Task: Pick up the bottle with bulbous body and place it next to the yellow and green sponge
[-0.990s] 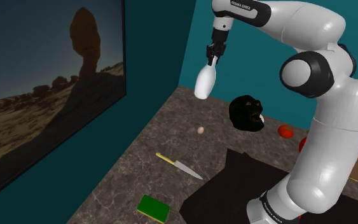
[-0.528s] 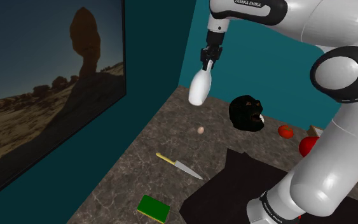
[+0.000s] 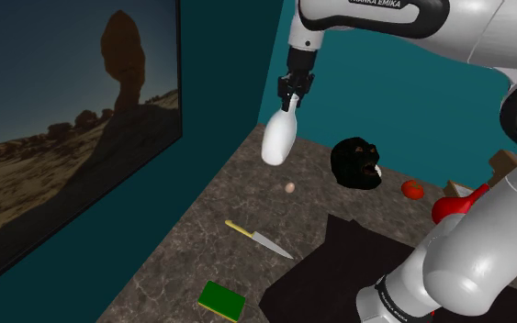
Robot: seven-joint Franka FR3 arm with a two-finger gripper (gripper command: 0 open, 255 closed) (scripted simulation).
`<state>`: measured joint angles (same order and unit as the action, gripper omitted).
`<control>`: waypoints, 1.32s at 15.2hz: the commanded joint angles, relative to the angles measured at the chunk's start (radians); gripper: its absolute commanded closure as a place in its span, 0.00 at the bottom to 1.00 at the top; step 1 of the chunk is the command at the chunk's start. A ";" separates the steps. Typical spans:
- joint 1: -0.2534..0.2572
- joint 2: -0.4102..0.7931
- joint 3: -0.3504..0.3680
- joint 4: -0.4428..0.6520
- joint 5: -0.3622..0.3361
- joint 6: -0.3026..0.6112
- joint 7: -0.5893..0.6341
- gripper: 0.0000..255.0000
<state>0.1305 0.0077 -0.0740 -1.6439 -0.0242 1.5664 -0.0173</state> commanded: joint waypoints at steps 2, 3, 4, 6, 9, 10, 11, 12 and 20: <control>0.035 -0.047 0.036 -0.064 0.003 0.015 0.073 1.00; 0.046 -0.060 0.048 -0.078 0.006 0.017 0.096 1.00; 0.058 -0.071 0.060 -0.091 0.008 0.018 0.119 1.00; 0.079 -0.091 0.085 -0.114 0.014 0.020 0.165 1.00; 0.111 -0.113 0.123 -0.138 0.024 0.022 0.235 1.00; 0.122 -0.119 0.137 -0.144 0.028 0.022 0.258 1.00; 0.133 -0.123 0.150 -0.148 0.032 0.022 0.282 1.00; 0.144 -0.127 0.163 -0.152 0.036 0.023 0.305 1.00; 0.177 -0.137 0.205 -0.229 0.049 0.091 0.377 1.00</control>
<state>0.3070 -0.1293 0.1304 -1.8613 0.0247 1.6438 0.3591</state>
